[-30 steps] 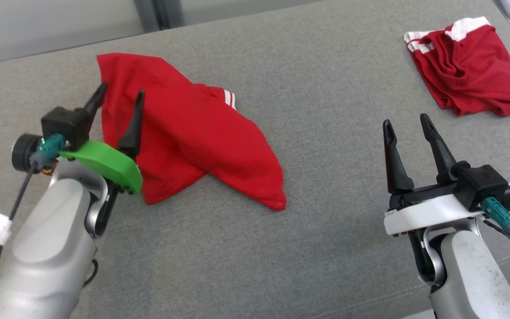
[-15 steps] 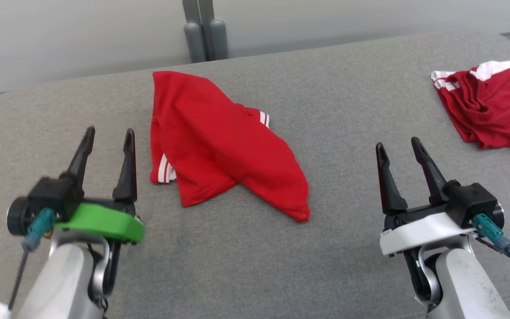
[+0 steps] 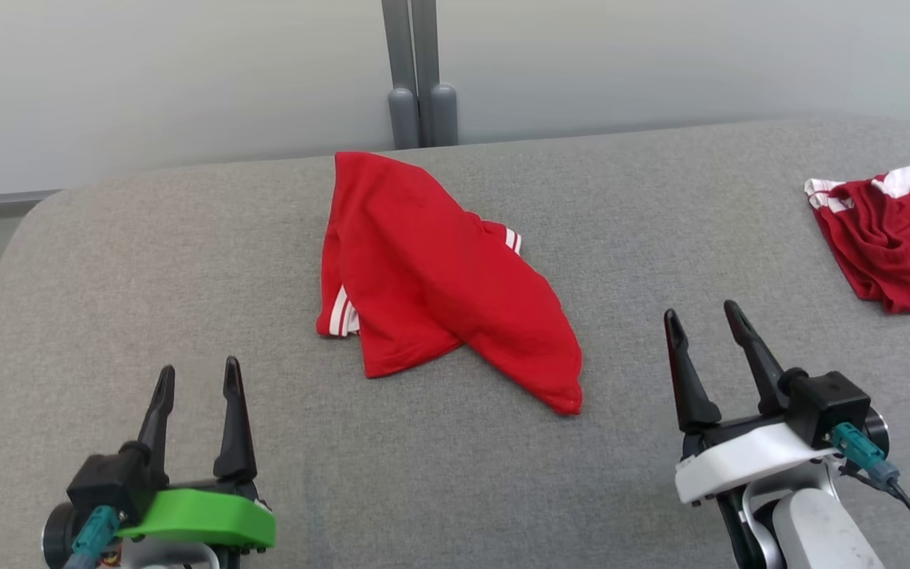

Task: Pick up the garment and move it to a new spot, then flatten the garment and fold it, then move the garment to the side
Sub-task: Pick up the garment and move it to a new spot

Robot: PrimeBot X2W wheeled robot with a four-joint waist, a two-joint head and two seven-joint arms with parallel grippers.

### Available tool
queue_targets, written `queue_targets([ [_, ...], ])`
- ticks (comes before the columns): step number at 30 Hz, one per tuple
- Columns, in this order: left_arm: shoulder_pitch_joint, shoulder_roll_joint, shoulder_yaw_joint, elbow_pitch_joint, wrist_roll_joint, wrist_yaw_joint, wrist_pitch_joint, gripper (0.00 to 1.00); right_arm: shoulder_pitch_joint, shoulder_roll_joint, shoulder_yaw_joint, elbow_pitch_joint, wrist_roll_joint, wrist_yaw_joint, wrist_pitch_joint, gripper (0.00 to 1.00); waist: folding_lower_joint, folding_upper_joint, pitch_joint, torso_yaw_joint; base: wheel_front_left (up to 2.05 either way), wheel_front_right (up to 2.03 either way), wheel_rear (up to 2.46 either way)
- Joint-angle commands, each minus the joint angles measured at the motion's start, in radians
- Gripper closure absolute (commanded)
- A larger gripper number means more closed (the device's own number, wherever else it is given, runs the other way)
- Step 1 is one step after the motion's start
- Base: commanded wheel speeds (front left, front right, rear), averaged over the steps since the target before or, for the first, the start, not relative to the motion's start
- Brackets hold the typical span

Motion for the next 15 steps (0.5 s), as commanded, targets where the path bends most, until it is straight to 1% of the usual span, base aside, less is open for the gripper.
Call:
queue_targets([
  [1, 0.020, -0.007, 0.009, 0.003, 0.008, -0.006, 0.000, 0.00, 0.015, -0.001, 0.005, 0.006, 0.004, -0.001, -0.003, 0.00, 0.0000, 0.0000, -0.013, 0.011, 0.00, 0.00, 0.00],
  [6, 0.048, -0.038, 0.033, 0.018, 0.038, -0.030, 0.000, 0.00, 0.025, -0.001, 0.021, 0.024, 0.009, -0.001, -0.003, 0.00, 0.0000, 0.0000, -0.021, 0.018, 0.00, 0.00, 0.00],
  [15, 0.055, -0.062, 0.063, 0.037, 0.071, -0.060, 0.000, 0.00, 0.027, -0.001, 0.034, 0.043, 0.011, -0.001, -0.003, 0.00, 0.0000, 0.0000, -0.028, 0.020, 0.00, 0.00, 0.00],
])
